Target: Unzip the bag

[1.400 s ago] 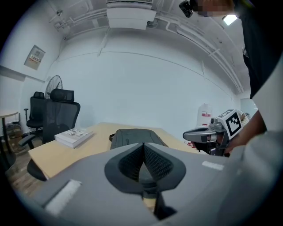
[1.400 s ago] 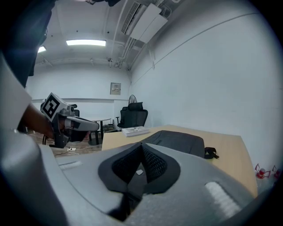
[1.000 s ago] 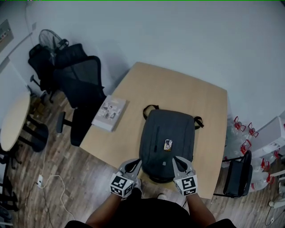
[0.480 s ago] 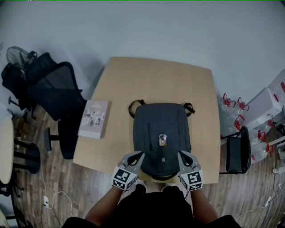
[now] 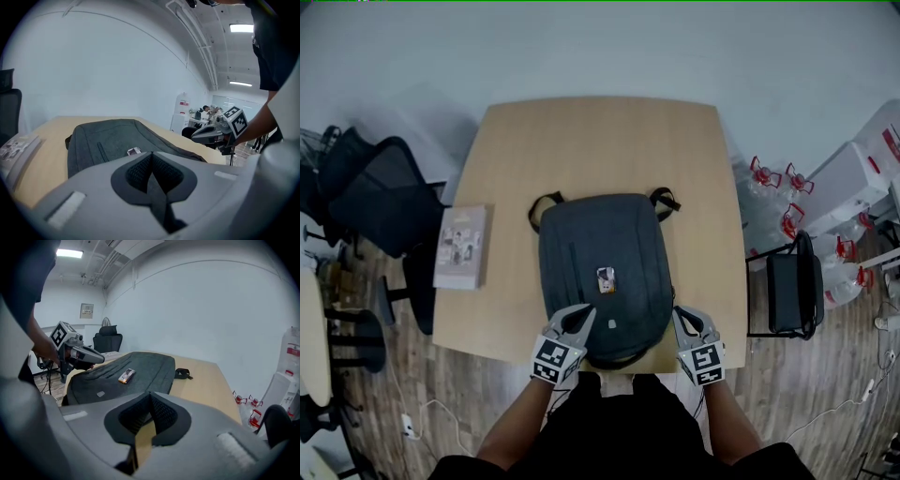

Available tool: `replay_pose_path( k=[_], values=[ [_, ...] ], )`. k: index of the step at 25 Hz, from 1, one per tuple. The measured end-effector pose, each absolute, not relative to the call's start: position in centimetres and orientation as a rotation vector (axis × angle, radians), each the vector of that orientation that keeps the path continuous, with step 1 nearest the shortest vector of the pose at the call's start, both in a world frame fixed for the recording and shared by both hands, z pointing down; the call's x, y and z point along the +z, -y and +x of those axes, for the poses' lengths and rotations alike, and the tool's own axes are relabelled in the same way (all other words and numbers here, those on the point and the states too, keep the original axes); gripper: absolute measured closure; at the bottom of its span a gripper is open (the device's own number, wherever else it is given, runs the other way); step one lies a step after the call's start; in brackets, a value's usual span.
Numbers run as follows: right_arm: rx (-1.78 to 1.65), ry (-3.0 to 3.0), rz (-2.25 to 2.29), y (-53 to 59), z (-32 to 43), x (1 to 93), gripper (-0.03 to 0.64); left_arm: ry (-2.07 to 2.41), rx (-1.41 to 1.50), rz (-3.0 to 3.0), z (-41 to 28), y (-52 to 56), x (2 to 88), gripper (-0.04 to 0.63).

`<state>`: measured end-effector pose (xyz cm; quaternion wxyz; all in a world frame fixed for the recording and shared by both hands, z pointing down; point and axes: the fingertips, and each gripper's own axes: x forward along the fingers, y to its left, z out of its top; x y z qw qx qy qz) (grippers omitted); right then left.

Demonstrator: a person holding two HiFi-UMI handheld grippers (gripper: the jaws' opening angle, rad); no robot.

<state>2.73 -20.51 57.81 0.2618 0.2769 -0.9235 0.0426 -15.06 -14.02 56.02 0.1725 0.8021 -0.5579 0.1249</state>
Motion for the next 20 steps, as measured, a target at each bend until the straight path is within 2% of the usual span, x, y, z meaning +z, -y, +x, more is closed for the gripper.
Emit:
replay_pose_path(
  k=[5, 6, 7, 20],
  values=[
    [0.114, 2.440, 0.671, 22.4, 3.5, 61.4, 0.608, 1.557, 0.487, 2.259, -14.4, 15.6, 57.8, 0.577],
    [0.142, 2.426, 0.649, 22.6, 3.6, 62.2, 0.543, 1.551, 0.506, 2.246, -14.4, 15.8, 58.1, 0.577],
    [0.170, 2.415, 0.635, 22.8, 3.7, 62.9, 0.504, 1.549, 0.512, 2.235, -14.4, 15.9, 58.4, 0.577],
    [0.155, 2.376, 0.472, 24.2, 3.3, 65.6, 0.503, 1.533, 0.606, 2.205, -14.0, 17.7, 60.7, 0.577]
  ],
)
